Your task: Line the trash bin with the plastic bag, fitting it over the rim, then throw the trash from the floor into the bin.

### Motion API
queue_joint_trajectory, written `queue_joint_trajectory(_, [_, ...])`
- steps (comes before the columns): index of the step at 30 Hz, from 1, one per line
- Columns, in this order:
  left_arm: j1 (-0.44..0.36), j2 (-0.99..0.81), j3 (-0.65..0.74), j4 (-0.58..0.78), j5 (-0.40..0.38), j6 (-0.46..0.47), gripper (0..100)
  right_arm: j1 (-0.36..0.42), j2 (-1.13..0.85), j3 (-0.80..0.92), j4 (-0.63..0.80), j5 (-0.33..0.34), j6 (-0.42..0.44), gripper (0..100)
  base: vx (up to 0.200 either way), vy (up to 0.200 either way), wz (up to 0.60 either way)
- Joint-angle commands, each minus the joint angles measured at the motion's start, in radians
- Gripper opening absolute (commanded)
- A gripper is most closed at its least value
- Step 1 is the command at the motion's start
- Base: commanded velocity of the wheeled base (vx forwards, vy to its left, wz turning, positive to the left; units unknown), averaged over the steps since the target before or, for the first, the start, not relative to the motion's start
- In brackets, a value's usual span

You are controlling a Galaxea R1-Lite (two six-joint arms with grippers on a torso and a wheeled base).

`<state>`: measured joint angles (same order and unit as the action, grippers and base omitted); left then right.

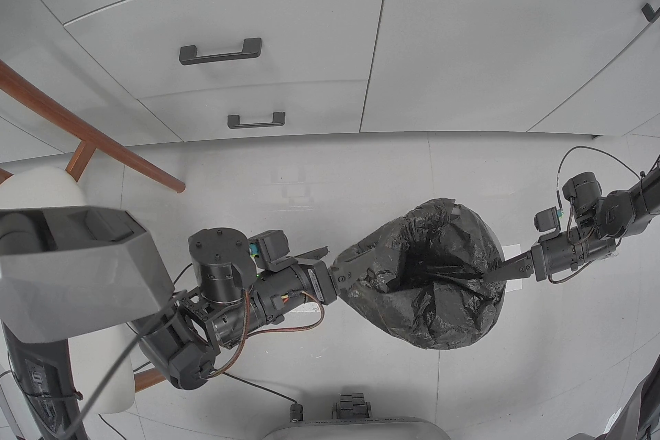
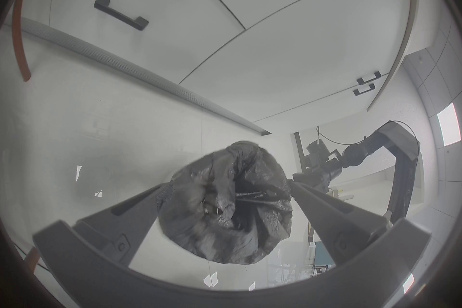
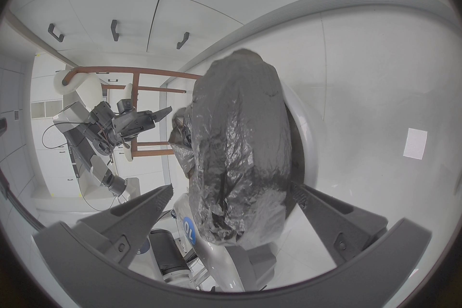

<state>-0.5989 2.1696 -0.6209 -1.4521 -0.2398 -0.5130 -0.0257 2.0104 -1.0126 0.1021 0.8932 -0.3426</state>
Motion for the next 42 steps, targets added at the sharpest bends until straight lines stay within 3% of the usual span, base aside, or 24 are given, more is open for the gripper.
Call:
queue_joint_trajectory(1, [0.014, -0.051, 0.004, -0.001, 0.000, -0.002, 100, 0.009, 0.027, -0.024, 0.001, 0.000, 0.000, 100, 0.000, 0.000, 0.00])
queue_joint_trajectory(11, [0.022, -0.059, -0.007, -0.001, 0.002, -0.002, 100, 0.010, 0.054, -0.037, 0.004, -0.003, -0.001, 100, 0.000, 0.000, 0.00])
queue_joint_trajectory(12, [0.022, -0.057, -0.007, -0.001, 0.002, -0.002, 100, 0.010, 0.054, -0.037, 0.004, -0.003, -0.001, 0, 0.000, 0.000, 0.00])
queue_joint_trajectory(29, [0.044, -0.085, -0.022, -0.001, 0.002, -0.002, 100, 0.020, 0.028, -0.072, 0.050, -0.026, 0.000, 0, 0.000, 0.000, 0.00])
queue_joint_trajectory(42, [0.051, -0.128, 0.003, -0.001, 0.004, -0.002, 100, -0.085, -0.036, -0.127, 0.131, -0.026, -0.003, 0, 0.000, 0.000, 0.00])
